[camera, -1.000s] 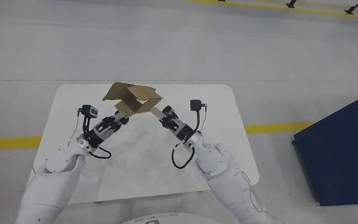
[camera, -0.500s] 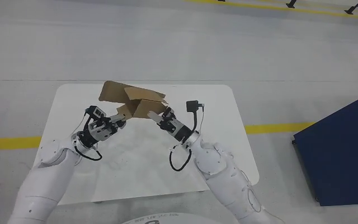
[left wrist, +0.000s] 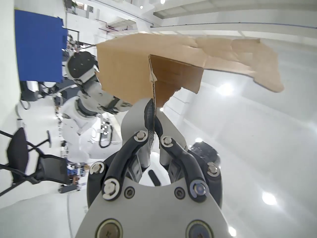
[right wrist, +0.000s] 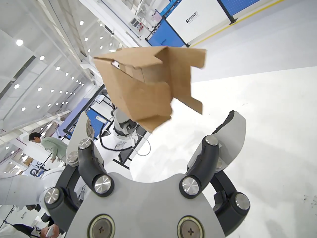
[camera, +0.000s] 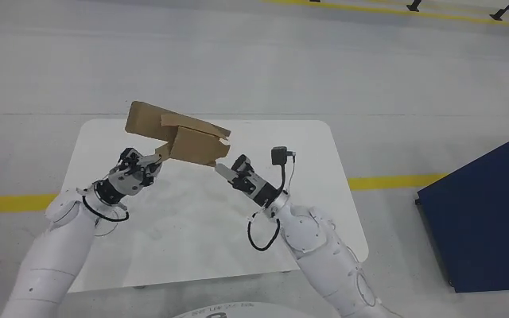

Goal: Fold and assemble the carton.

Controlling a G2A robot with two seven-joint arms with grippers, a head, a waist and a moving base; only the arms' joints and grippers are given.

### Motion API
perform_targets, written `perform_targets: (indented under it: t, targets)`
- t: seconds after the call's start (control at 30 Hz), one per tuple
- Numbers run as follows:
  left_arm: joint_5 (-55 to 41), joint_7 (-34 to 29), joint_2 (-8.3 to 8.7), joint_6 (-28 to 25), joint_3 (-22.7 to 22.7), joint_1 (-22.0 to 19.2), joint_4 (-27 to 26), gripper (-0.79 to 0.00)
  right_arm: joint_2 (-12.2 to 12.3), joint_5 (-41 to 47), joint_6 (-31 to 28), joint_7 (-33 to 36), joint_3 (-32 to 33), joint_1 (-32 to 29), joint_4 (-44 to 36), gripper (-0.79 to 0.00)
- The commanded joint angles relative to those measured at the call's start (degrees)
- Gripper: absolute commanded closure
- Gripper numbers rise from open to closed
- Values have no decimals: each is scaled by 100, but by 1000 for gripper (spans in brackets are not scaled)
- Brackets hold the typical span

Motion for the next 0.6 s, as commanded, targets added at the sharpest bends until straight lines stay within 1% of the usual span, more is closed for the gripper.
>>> perform_targets:
  t: [0.0, 0.07, 0.17, 0.23, 0.37, 0.57]
  targets:
    - [-256, -453, 14, 557, -3, -99, 181, 0, 6, 112, 48, 34, 71, -2, 10, -785]
    - [-407, -930, 29, 1068, 38, -209, 354, 0, 5, 307, 222, 125, 119, 87, 31, -785]
    - [-699, -930, 57, 1104, 279, -296, 424, 0, 3, 581, 397, 320, 143, 211, 69, -785]
    - [-697, -941, 118, 1094, 394, -360, 487, 0, 4, 642, 429, 390, 144, 236, 69, -782]
    - [-622, -978, 220, 1057, 756, -486, 575, 0, 7, 655, 485, 459, 144, 259, 70, -779]
    - [-901, -1066, 337, 969, 1259, -709, 745, 0, -3, 623, 660, 528, 54, 359, 92, -767]
